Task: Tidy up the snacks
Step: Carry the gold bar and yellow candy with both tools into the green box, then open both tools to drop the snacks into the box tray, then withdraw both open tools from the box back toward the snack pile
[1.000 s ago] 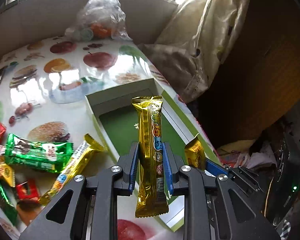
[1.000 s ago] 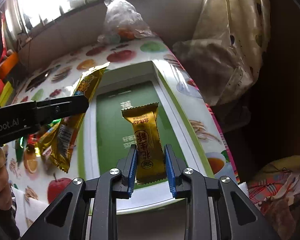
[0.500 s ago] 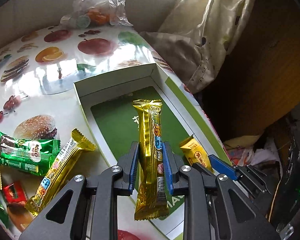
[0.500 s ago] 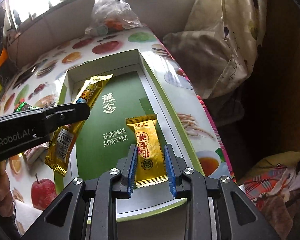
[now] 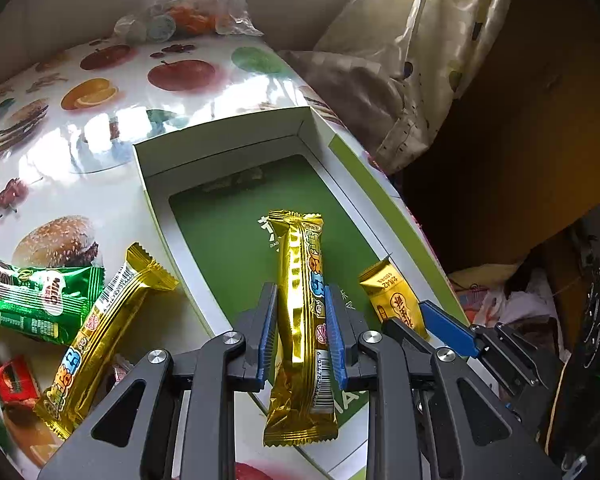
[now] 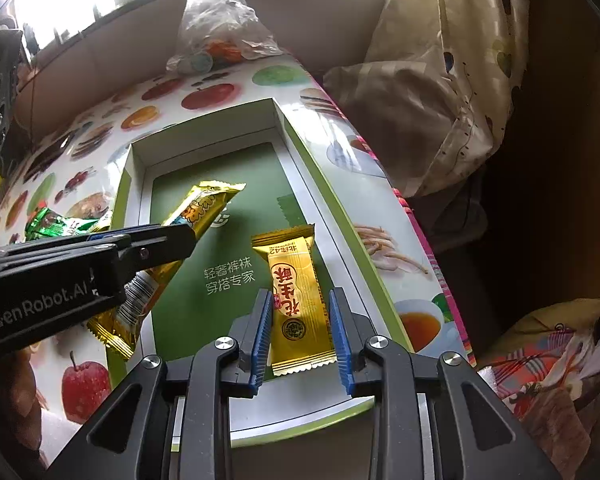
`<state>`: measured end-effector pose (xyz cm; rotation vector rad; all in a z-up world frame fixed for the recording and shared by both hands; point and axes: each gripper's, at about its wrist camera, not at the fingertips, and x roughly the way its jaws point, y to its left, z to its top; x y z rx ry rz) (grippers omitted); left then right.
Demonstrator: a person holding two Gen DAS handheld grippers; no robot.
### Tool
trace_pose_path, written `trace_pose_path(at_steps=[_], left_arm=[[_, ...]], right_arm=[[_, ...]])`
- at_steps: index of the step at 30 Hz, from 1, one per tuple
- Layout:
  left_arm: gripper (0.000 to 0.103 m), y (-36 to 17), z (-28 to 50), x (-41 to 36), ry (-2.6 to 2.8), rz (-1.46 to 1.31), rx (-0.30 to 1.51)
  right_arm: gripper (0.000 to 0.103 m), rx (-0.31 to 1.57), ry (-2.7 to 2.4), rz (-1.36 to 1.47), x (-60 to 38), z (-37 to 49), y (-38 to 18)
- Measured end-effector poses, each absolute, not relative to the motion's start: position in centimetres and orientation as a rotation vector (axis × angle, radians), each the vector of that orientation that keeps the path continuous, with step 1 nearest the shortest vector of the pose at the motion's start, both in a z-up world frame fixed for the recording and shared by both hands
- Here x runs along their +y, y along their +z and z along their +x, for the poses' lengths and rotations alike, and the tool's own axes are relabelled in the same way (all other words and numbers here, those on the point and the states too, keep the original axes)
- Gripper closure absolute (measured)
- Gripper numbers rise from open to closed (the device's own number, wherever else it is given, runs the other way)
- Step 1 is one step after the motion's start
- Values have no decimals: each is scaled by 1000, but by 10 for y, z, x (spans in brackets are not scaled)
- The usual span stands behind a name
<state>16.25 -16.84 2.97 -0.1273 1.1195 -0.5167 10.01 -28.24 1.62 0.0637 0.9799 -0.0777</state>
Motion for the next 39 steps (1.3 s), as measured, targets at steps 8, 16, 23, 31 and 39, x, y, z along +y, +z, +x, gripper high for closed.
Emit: trace_pose_path(at_steps=[8,16,23,31,39], left_arm=[[78,29,163,-166,-519,-148,1118],[77,32,159,-169,-531,-142,1112],[69,35,155,-168,-519,-140,1106],[68,53,138,-151,-466,-87,1023],[68,70,113,-119,-404,-69,951]], right_arm=[[70,981,-91,69,-284,99,16],[63,965,-104,71,-286,96,16],[59,954,-100,74,-286,93,19],[51,917,-93,67,-280,87,31],[48,869,-75,77,-262,76,46]])
